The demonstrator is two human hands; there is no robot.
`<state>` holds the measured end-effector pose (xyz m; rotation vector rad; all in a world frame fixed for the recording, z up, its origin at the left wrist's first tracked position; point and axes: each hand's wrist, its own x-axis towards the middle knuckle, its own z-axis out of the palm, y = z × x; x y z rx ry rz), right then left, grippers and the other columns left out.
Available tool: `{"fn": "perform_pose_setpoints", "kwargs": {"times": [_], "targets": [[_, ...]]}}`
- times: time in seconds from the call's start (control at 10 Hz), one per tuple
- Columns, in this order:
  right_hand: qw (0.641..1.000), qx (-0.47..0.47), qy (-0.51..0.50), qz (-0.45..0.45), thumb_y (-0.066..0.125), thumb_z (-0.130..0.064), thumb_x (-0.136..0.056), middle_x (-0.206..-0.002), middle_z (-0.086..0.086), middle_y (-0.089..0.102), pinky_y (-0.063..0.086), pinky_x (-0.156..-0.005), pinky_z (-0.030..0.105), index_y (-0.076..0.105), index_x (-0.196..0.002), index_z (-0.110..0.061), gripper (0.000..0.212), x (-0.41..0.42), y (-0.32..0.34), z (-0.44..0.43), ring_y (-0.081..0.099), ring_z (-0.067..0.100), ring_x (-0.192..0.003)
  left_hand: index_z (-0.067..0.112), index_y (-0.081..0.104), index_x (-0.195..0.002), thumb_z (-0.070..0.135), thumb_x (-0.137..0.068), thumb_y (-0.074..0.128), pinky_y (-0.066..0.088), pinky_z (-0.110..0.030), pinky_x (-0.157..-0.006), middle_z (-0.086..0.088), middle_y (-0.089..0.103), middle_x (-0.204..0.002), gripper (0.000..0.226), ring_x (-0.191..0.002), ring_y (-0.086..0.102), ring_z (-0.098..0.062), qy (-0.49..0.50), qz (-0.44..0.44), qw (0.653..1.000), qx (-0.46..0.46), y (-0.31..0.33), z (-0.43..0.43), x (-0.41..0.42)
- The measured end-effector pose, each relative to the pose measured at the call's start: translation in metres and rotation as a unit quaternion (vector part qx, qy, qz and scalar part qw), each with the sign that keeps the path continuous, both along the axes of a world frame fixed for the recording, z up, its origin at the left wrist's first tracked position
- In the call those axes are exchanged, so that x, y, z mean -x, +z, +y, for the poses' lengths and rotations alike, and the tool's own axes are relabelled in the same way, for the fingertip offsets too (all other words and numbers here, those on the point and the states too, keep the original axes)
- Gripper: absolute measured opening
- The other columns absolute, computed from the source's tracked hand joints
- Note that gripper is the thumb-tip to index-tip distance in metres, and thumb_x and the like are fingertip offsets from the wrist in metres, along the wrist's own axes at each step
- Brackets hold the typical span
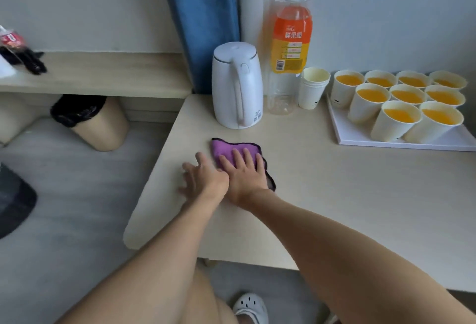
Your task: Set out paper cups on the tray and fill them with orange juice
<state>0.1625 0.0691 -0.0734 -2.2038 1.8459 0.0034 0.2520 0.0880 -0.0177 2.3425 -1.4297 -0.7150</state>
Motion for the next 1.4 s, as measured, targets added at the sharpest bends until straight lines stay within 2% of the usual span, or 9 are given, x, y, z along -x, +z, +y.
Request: {"fn": "perform_pose_setpoints", "kwargs": {"times": [0.1, 0.2, 0.4, 0.6, 0.7, 0.9, 1.2, 1.3, 1.4], "targets": [[0.982, 0.021, 0.186, -0.012, 0.034, -0.055, -0.093, -0.164, -0.003, 0.013, -0.003, -0.12, 0.05, 0.005, -0.158, -0.034, 0.073, -0.032, -0.005, 0.032, -0.006, 0.024, -0.151, 0.017, 0.045, -0.136, 0.02, -0.099, 0.047, 0.025, -0.046, -0.112, -0.012, 0.04, -0.148, 0.036, -0.139, 0.039, -0.03, -0.021, -0.047, 0.996, 0.071, -0.002, 0.001, -0.004], [0.977, 0.037, 0.21, -0.013, 0.019, -0.054, -0.084, -0.164, 0.002, 0.018, -0.002, -0.121, 0.048, 0.021, -0.156, -0.032, 0.074, 0.01, -0.005, 0.058, 0.0, 0.026, -0.151, 0.021, 0.055, -0.134, 0.02, -0.1, 0.045, 0.031, -0.043, -0.112, -0.008, 0.047, -0.147, 0.035, -0.135, 0.046, -0.03, -0.116, -0.056, 0.991, 0.029, -0.01, 0.004, 0.004], [0.996, 0.01, -0.09, 0.009, 0.006, -0.06, -0.066, -0.165, -0.002, 0.008, -0.007, -0.122, 0.043, 0.016, -0.154, -0.042, 0.09, 0.185, 0.007, 0.104, -0.002, 0.019, -0.152, 0.02, 0.052, -0.142, 0.02, -0.098, 0.049, 0.041, -0.044, -0.111, -0.009, 0.047, -0.149, 0.044, -0.136, 0.048, -0.031, -0.28, -0.046, 0.959, 0.008, -0.01, 0.018, 0.063], [0.935, -0.007, -0.353, 0.019, 0.033, -0.048, -0.094, -0.165, 0.002, 0.01, -0.003, -0.121, 0.048, 0.015, -0.155, -0.038, 0.064, 0.344, 0.004, 0.154, 0.001, 0.022, -0.151, 0.043, 0.011, -0.159, 0.061, -0.075, 0.061, 0.028, -0.054, -0.121, -0.016, 0.017, -0.164, 0.099, -0.151, 0.019, -0.041, -0.351, -0.076, 0.921, -0.148, -0.017, 0.025, 0.107], [0.899, -0.014, -0.438, 0.015, 0.031, -0.05, -0.095, -0.164, 0.006, 0.009, -0.004, -0.121, 0.05, 0.015, -0.155, -0.037, 0.063, 0.388, 0.0, 0.158, 0.0, 0.026, -0.151, 0.05, -0.007, -0.158, 0.081, -0.065, 0.064, 0.02, -0.06, -0.122, -0.015, 0.002, -0.167, 0.12, -0.153, 0.004, -0.044, -0.349, -0.117, 0.915, -0.163, -0.026, 0.022, 0.116], [0.873, -0.022, -0.486, 0.029, 0.027, -0.052, -0.093, -0.164, 0.011, 0.008, -0.003, -0.118, 0.057, 0.015, -0.155, -0.029, 0.067, 0.376, 0.0, 0.109, -0.001, 0.034, -0.15, 0.055, -0.001, -0.154, 0.088, -0.05, 0.07, 0.029, -0.06, -0.118, -0.016, 0.006, -0.158, 0.131, -0.143, 0.019, -0.049, -0.363, -0.2, 0.89, -0.191, -0.032, 0.009, 0.131], [0.985, -0.029, -0.168, -0.014, 0.031, -0.052, -0.095, -0.165, 0.009, -0.002, -0.011, -0.117, 0.057, 0.004, -0.157, -0.03, 0.072, 0.203, 0.004, 0.07, -0.01, 0.031, -0.151, 0.05, 0.026, -0.152, 0.063, -0.079, 0.07, 0.035, -0.052, -0.113, -0.005, 0.025, -0.153, 0.086, -0.141, 0.029, -0.036, -0.313, -0.156, 0.928, -0.126, -0.019, 0.027, 0.122], [0.983, -0.063, -0.156, -0.069, 0.035, -0.054, -0.095, -0.163, 0.01, 0.007, -0.007, -0.118, 0.057, 0.006, -0.156, -0.033, 0.07, 0.195, 0.017, 0.069, -0.003, 0.031, -0.151, 0.03, 0.049, -0.146, 0.037, -0.085, 0.064, 0.044, -0.039, -0.108, -0.008, 0.047, -0.148, 0.064, -0.131, 0.051, -0.031, -0.259, -0.03, 0.962, -0.075, -0.016, 0.015, 0.108], [0.971, -0.011, -0.192, -0.14, 0.036, -0.048, -0.098, -0.146, 0.011, 0.04, 0.021, -0.113, 0.051, 0.033, -0.147, -0.026, 0.054, 0.201, 0.057, 0.052, 0.032, 0.031, -0.137, 0.016, 0.068, -0.123, 0.014, -0.093, 0.063, 0.047, -0.028, -0.085, -0.008, 0.068, -0.121, 0.03, -0.106, 0.065, -0.027, -0.233, 0.09, 0.968, 0.009, 0.015, -0.009, 0.118]]}}
